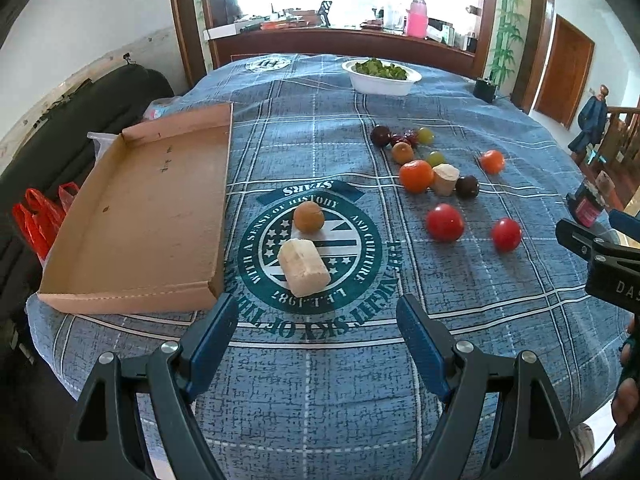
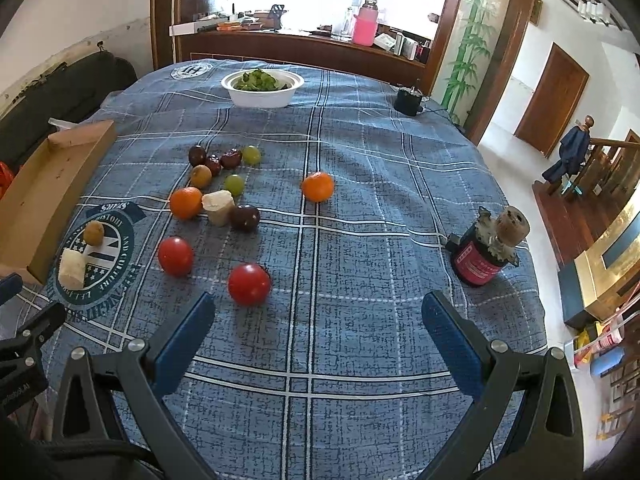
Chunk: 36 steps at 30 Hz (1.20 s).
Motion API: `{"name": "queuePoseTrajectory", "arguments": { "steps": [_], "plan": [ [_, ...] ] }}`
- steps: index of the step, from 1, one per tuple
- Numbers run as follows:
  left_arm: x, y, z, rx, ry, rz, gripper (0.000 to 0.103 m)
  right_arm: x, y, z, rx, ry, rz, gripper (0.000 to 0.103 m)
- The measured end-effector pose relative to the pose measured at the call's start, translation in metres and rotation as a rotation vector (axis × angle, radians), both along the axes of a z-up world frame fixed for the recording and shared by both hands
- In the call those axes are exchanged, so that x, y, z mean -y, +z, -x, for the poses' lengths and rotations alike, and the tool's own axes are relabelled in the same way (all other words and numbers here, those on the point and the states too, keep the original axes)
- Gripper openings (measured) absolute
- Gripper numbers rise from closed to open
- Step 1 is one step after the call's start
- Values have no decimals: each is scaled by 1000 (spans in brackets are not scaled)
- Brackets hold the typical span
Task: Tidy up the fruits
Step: 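Move left tool toward the white cube while right tool approaches a red tomato, then close left tool on the white cube while right tool grasps the red tomato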
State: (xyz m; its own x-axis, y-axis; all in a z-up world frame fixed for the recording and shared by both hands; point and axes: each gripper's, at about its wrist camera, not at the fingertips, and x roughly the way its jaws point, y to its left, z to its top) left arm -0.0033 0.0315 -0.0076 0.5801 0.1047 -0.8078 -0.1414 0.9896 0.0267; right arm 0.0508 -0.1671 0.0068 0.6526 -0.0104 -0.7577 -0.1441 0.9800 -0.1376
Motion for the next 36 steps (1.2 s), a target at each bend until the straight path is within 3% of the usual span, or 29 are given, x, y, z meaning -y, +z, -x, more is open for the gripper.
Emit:
{"name": "queuePoseTrajectory", "arguments": {
  "steps": [5, 17, 25, 32, 34, 35, 36],
  "plan": [
    [-6, -1, 0, 22, 8, -18, 81, 1, -4, 0, -26, 29, -55, 103],
    [-22, -10, -7, 7, 35, 25, 81, -7, -13, 1, -58, 66, -85, 101],
    [-22, -19, -32, -27, 37, 24, 81, -5, -36, -16, -151, 116, -214, 80],
    [-18, -29, -49, -41, 36, -24, 81, -15, -55, -39, -186, 138, -212, 61],
    [-17, -34, -53, -56, 30, -17, 75, -18, -62, -45, -208, 142, -214, 52],
    [-17, -37, -54, -67, 28, -13, 60, -19, -62, -44, -192, 145, -208, 50],
    [-19, -40, -54, -62, 21, 11, 53, -19, -61, -44, -194, 149, -210, 41]
  ]
}}
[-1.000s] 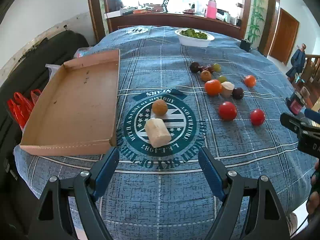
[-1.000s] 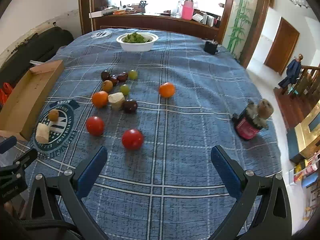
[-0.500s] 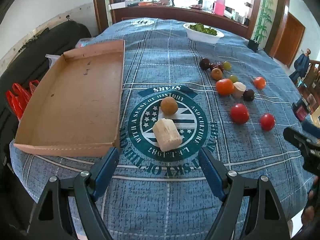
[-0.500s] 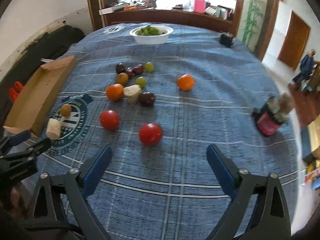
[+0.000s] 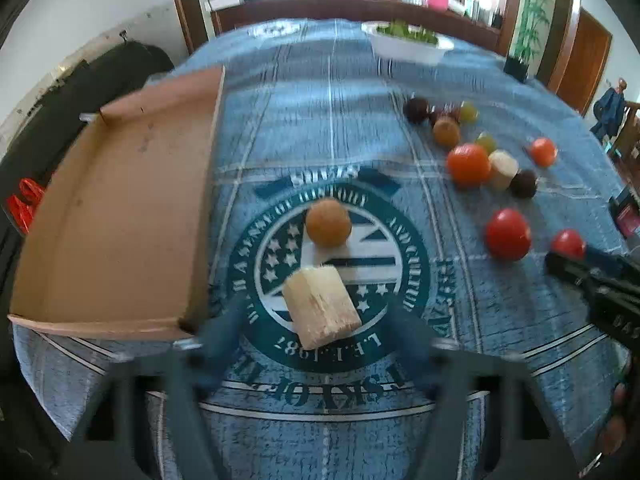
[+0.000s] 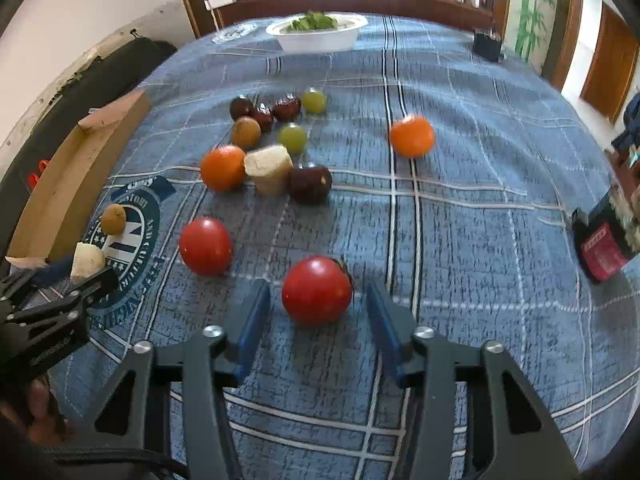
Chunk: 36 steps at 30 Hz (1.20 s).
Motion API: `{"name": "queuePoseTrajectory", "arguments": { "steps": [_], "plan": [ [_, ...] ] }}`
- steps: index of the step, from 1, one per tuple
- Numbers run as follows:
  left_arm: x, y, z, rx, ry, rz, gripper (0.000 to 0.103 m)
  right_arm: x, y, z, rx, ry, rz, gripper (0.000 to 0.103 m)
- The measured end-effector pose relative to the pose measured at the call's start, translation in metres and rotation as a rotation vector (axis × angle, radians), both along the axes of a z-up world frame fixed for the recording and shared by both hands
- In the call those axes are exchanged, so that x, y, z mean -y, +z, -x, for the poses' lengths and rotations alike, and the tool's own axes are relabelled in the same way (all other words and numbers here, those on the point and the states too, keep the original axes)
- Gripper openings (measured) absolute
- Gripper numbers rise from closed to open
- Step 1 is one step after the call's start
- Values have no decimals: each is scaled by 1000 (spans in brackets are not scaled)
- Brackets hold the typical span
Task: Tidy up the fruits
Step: 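Close left tool on the white cube while right tool grasps the red tomato, then carry the white cube in left tool over the cardboard tray while right tool carries the tomato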
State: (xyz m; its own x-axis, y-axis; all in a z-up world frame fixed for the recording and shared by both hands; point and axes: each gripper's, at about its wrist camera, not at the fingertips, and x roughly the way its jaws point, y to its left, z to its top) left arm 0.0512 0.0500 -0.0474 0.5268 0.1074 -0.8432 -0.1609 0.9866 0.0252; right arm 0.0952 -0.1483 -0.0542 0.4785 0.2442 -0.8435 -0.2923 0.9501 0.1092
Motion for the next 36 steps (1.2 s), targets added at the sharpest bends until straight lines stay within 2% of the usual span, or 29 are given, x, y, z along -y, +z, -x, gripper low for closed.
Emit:
{"name": "queuePoseTrajectory", "arguments": {
  "steps": [1, 2, 3, 7, 14, 24, 36],
  "plan": [
    [-1, 0, 0, 8, -1, 10, 46, 1, 0, 1, 3, 0, -7, 35],
    [-1, 0, 0, 11, -11, 19, 36, 4, 1, 2, -2, -1, -20, 35],
    [1, 1, 1, 13, -16, 9, 34, 6, 1, 3, -8, -1, -38, 35],
    [5, 7, 7, 22, -36, 34, 34, 11, 8, 14, -16, 11, -99, 35],
    [-3, 26, 23, 44, -42, 87, 34, -5, 28, 34, 12, 66, -146, 35],
    [-20, 52, 40, 115, 14, 27, 34, -42, 45, 48, 29, 177, -202, 35],
    [-48, 65, 51, 155, 104, -24, 34, -84, 57, 59, 24, 286, -236, 35]
  ]
}}
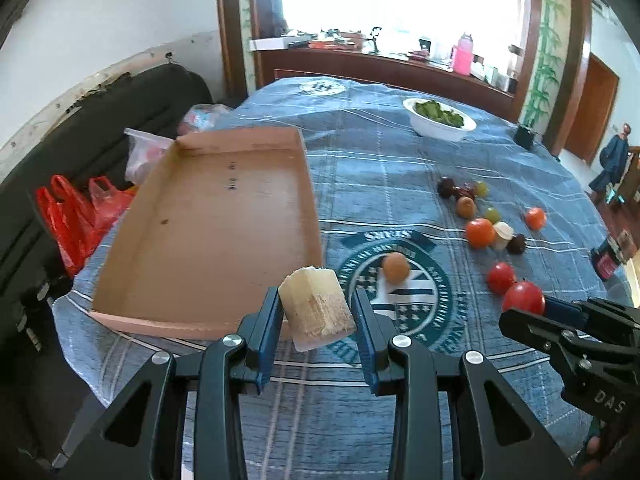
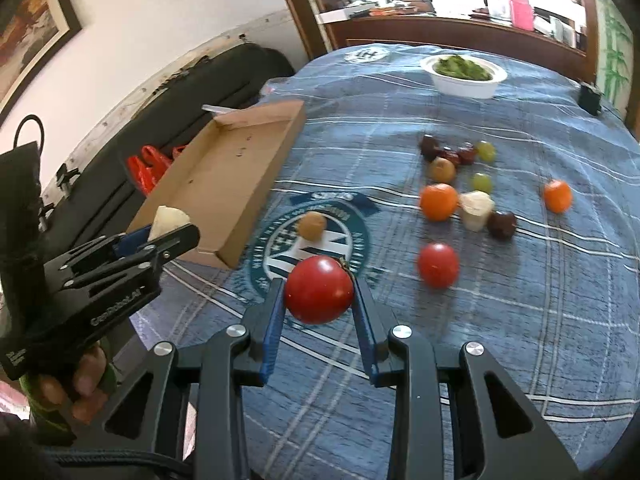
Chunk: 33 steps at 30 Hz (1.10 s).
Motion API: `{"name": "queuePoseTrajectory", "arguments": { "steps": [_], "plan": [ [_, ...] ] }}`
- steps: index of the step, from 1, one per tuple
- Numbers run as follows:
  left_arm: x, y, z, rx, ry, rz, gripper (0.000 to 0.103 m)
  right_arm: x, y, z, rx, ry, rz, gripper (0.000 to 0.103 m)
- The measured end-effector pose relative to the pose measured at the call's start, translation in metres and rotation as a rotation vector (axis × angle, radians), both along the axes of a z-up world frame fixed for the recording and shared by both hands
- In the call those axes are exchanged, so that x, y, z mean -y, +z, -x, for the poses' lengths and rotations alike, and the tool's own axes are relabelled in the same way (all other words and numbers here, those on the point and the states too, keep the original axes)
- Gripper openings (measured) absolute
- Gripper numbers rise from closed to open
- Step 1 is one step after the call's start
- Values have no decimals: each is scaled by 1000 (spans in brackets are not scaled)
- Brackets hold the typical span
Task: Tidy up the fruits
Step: 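Carry the white cube in left tool over the cardboard tray while right tool carries the tomato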
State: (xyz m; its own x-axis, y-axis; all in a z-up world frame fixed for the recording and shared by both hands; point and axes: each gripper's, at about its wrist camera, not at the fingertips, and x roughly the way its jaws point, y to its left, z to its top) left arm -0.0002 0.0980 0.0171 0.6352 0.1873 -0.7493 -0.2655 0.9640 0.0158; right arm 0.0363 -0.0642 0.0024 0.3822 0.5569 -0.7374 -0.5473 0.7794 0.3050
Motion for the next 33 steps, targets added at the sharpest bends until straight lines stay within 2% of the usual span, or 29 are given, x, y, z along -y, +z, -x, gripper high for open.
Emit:
{"name": "queuePoseTrajectory", "arguments": {
  "steps": [12, 19, 33],
  "plan": [
    [-37, 5, 7, 14, 93, -37, 34, -54, 9, 3, 3, 110, -23, 35],
    [-58, 1, 6, 11, 124, -25, 34, -81, 14, 1, 7, 155, -29, 35],
    [-103, -10, -3, -4, 190, 7, 34, -128, 0, -18, -48, 211, -42, 36]
  ]
}}
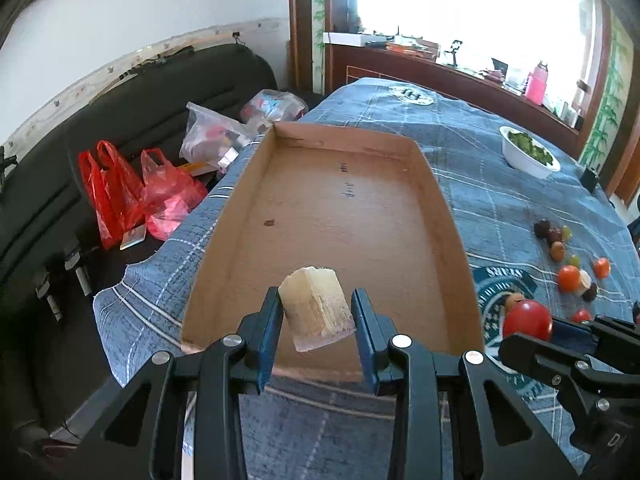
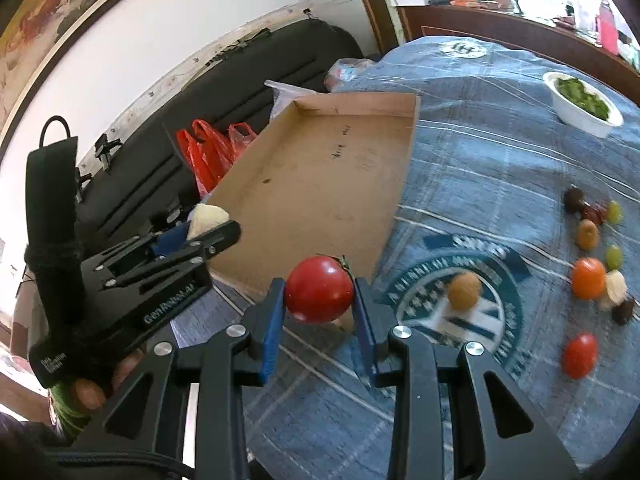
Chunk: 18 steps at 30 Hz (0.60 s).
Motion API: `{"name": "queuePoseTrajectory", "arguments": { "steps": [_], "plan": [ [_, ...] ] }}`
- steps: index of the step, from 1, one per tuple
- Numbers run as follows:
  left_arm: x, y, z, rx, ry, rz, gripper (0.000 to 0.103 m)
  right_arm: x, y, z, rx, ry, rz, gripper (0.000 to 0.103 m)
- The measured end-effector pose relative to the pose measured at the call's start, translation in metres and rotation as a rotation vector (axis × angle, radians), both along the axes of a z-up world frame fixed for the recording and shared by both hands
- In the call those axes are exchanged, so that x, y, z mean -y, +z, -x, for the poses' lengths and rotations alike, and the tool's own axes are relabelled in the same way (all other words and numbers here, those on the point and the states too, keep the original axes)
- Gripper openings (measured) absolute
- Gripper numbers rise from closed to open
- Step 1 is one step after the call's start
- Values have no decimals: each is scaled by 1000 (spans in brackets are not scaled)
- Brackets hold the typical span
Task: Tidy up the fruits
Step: 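Carry the white cube in left tool over the cardboard tray while right tool carries the tomato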
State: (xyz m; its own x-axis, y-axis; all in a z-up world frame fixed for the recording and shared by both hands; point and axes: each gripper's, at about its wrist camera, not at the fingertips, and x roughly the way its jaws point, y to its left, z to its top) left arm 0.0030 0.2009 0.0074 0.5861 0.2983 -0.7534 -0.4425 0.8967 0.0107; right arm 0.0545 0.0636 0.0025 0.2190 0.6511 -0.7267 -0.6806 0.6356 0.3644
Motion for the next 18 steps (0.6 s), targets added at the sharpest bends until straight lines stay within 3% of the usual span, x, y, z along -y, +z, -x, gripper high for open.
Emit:
{"name": "queuePoseTrajectory", "arguments": {
  "steps": [7, 13, 18],
  "plan": [
    [-22, -7, -18, -25, 29, 1, 34, -48, -24, -18, -43, 58, 55, 36],
    [-31, -25, -25, -92, 28, -1, 34, -68, -46, -22, -67, 92, 118, 36],
    [-33, -39, -29, -151, 17, -2, 35, -77, -47, -20, -27, 116, 160, 36]
  ]
}}
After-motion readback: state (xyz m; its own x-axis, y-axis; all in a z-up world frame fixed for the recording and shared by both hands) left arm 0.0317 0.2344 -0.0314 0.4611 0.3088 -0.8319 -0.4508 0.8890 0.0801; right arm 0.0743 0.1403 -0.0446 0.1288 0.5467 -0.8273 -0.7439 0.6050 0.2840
